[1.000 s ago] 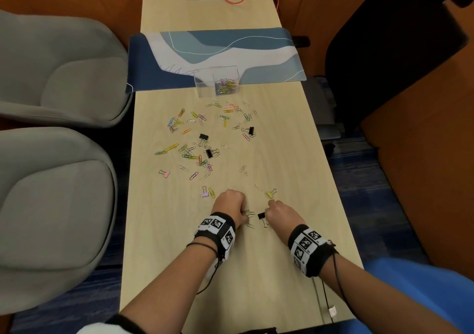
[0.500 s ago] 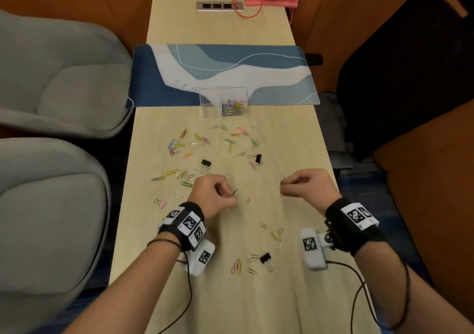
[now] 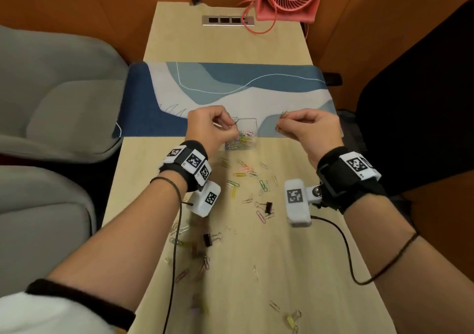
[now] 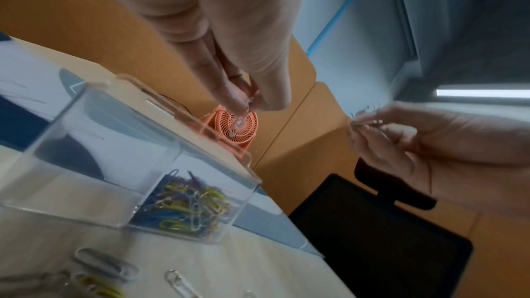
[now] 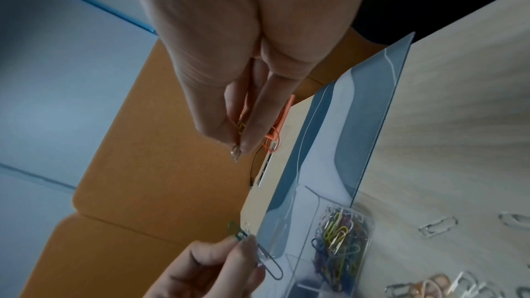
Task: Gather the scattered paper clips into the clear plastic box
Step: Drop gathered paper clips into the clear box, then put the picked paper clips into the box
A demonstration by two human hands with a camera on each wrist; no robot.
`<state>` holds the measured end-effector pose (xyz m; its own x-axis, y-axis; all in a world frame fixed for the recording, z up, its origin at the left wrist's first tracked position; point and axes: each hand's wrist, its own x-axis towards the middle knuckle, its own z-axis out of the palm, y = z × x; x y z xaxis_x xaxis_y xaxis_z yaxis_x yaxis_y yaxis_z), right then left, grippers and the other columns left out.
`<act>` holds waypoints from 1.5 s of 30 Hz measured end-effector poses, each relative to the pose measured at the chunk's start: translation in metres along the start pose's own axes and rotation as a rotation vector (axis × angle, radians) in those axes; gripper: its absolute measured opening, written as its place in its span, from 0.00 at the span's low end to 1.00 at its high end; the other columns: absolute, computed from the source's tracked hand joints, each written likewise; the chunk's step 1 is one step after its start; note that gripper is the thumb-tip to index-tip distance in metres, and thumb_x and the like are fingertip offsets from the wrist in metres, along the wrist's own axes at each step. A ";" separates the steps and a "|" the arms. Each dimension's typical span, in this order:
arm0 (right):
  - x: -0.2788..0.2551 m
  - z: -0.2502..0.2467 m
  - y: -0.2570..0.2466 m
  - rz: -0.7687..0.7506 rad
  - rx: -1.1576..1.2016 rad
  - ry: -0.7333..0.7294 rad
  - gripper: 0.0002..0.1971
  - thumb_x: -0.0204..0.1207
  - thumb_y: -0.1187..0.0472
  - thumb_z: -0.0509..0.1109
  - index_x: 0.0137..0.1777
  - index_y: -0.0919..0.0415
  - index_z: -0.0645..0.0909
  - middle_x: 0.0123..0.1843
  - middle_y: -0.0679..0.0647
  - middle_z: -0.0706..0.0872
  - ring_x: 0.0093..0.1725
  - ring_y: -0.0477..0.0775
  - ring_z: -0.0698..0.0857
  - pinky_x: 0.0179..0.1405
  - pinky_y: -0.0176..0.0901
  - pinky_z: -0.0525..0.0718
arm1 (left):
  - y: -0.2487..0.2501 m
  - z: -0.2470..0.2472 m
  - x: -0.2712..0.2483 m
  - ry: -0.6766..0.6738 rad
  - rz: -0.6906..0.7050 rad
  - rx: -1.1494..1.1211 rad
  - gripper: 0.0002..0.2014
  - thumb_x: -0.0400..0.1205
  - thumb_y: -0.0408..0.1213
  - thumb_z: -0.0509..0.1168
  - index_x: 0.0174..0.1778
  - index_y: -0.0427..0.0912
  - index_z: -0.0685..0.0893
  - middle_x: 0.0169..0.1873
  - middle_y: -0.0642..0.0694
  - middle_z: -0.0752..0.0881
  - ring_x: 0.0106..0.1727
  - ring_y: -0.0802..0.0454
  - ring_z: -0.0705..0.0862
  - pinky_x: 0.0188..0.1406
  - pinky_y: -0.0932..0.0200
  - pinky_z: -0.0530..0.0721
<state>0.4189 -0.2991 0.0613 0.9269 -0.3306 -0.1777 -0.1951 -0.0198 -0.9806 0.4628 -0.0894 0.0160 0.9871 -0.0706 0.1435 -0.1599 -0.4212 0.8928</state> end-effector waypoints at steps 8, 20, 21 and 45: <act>0.039 0.015 0.021 -0.143 -0.261 0.031 0.06 0.62 0.67 0.81 0.38 0.59 0.90 0.37 0.50 0.92 0.39 0.48 0.91 0.47 0.42 0.90 | -0.027 0.023 0.020 -0.041 0.011 0.057 0.04 0.73 0.28 0.77 0.36 0.42 0.91 0.33 0.49 0.90 0.36 0.54 0.88 0.44 0.57 0.90; 0.054 0.062 0.031 -0.554 -0.792 -0.186 0.06 0.65 0.67 0.74 0.36 0.55 0.90 0.34 0.48 0.90 0.36 0.46 0.87 0.47 0.40 0.86 | -0.026 0.014 0.009 0.042 0.164 0.117 0.05 0.76 0.33 0.73 0.45 0.43 0.93 0.39 0.52 0.92 0.39 0.60 0.88 0.49 0.63 0.86; 0.056 0.066 0.032 -0.584 -0.860 -0.223 0.07 0.66 0.67 0.72 0.37 0.56 0.90 0.36 0.49 0.90 0.38 0.48 0.87 0.48 0.43 0.86 | -0.028 0.012 0.006 0.075 0.137 0.083 0.05 0.76 0.33 0.73 0.45 0.44 0.93 0.38 0.53 0.91 0.38 0.60 0.87 0.48 0.64 0.86; -0.234 -0.075 0.114 0.082 -1.162 -0.562 0.14 0.63 0.54 0.82 0.49 0.51 0.89 0.41 0.42 0.87 0.36 0.38 0.83 0.43 0.33 0.82 | -0.007 0.013 -0.340 -0.692 0.015 0.273 0.12 0.76 0.49 0.72 0.55 0.53 0.88 0.46 0.56 0.84 0.50 0.59 0.78 0.53 0.60 0.79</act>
<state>0.1555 -0.2943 -0.0026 0.8508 0.0638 -0.5217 -0.1578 -0.9158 -0.3694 0.1279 -0.0741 -0.0444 0.7720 -0.5936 -0.2275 -0.2575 -0.6192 0.7418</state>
